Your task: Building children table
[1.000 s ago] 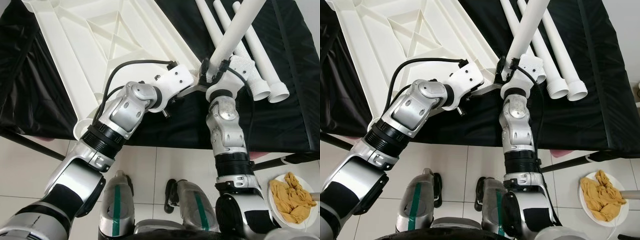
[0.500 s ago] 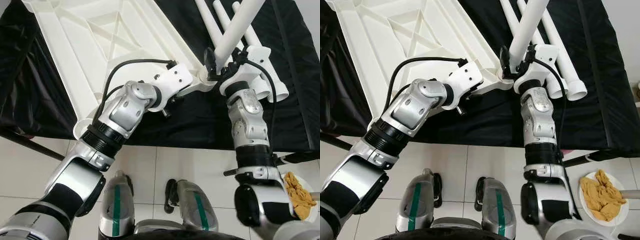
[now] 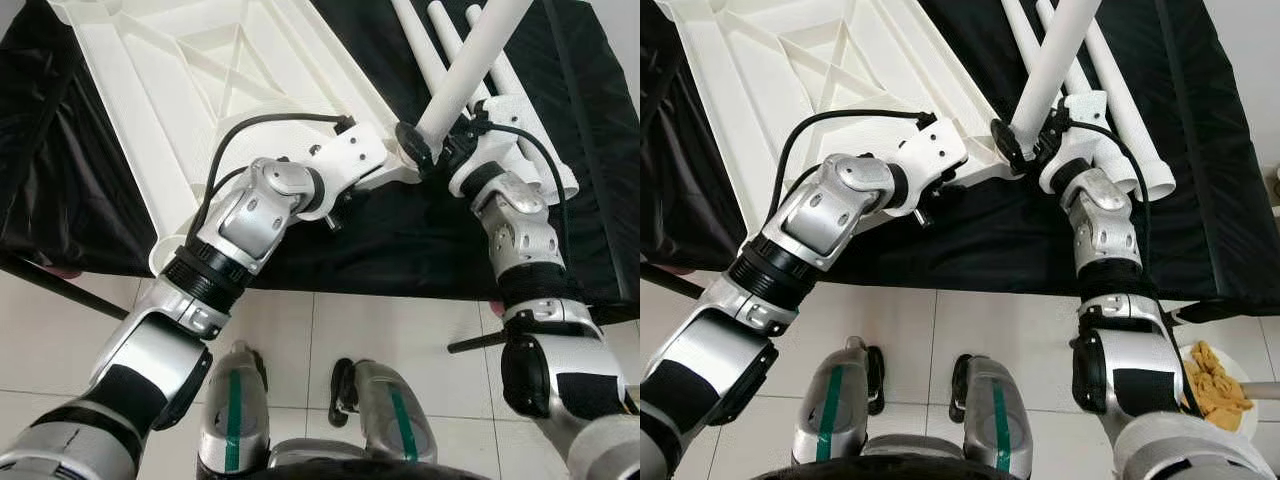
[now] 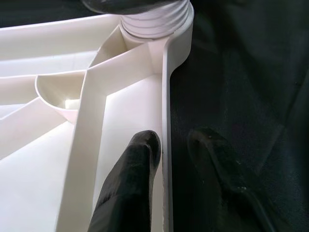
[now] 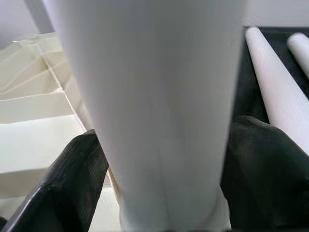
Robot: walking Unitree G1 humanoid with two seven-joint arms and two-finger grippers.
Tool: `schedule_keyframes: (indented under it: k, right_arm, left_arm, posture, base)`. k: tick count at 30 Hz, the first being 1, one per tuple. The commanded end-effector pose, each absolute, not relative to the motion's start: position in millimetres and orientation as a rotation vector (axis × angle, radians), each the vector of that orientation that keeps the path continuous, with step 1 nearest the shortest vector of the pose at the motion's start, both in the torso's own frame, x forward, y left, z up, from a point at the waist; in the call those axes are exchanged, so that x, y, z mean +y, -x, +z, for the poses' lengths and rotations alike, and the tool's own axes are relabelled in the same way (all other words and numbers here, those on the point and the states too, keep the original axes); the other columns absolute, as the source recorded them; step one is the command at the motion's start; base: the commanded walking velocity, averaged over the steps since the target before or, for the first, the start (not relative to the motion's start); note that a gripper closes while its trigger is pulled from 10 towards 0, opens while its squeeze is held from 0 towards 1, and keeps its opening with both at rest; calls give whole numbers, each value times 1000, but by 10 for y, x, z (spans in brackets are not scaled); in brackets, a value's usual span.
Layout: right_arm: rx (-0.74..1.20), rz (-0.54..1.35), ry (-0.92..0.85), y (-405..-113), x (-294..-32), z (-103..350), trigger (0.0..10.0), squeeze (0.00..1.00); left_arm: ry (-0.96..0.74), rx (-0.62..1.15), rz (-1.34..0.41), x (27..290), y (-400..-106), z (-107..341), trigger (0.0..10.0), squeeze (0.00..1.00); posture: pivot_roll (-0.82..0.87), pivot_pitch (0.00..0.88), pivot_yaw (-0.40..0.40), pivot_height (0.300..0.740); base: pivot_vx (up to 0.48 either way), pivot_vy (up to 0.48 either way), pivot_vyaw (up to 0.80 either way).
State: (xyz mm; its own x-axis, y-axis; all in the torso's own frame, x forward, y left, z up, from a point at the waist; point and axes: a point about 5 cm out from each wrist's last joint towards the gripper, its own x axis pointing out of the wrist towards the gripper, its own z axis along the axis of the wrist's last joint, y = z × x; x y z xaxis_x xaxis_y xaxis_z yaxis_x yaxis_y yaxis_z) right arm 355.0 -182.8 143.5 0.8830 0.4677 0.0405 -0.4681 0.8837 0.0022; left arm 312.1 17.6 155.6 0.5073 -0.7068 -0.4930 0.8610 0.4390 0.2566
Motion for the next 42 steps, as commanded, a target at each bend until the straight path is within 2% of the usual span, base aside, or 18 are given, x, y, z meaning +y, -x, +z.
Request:
schedule_keyframes:
  k: [1,10,11,13,14,15,17,27,28,29,30,42]
  right_arm:
    - [-46,509,-9,-3564,-1834,1452,10000,0]
    - [-60,606,0,-3656,-1767,1509,10000,0]
    - [-55,617,6,-3665,-1763,1506,8353,0]
    - [-51,624,10,-3670,-1760,1503,8353,0]
    - [-46,633,15,-3670,-1755,1495,3412,0]
    - [-41,648,20,-3668,-1746,1479,275,0]
    - [-35,660,22,-3664,-1738,1465,0,0]
    - [-24,676,28,-3643,-1760,1408,0,0]
    - [-23,669,26,-3637,-1779,1397,863,0]
    - [-23,669,26,-3637,-1779,1397,863,0]
    - [-24,654,24,-3634,-1801,1391,10000,0]
    - [-40,487,11,-3644,-1979,1367,10000,0]
  left_arm:
    - [-520,330,-991,169,-3146,1572,10000,0]
    - [-524,329,-1000,158,-3139,1579,10000,0]
    - [-524,329,-1001,157,-3138,1580,10000,0]
    - [-524,329,-1002,156,-3138,1581,10000,0]
    - [-524,329,-1003,157,-3138,1582,10000,0]
    - [-524,330,-1003,157,-3135,1582,10000,0]
    - [-524,330,-1004,158,-3132,1582,10000,0]
    - [-521,334,-1008,152,-3111,1575,10000,0]
    - [-520,335,-1009,150,-3108,1570,10000,0]
    - [-520,335,-1009,150,-3108,1570,10000,0]
    - [-518,337,-1010,148,-3106,1567,10000,0]
    - [-516,340,-1011,144,-3086,1548,10000,0]
  posture:
    - [46,0,-42,740]
    - [46,3,-29,740]
    - [46,3,-29,740]
    - [46,3,-29,740]
    - [49,5,-28,740]
    - [51,8,-27,740]
    - [51,8,-27,740]
    - [51,17,-26,740]
    - [50,19,-27,740]
    - [50,19,-27,740]
    - [50,19,-27,740]
    - [51,17,-36,740]
  base:
    - [0,0,0]
    - [0,0,0]
    - [0,0,0]
    - [0,0,0]
    - [0,0,0]
    - [0,0,0]
    - [0,0,0]
    - [0,0,0]
    - [0,0,0]
    - [0,0,0]
    - [0,0,0]
    - [0,0,0]
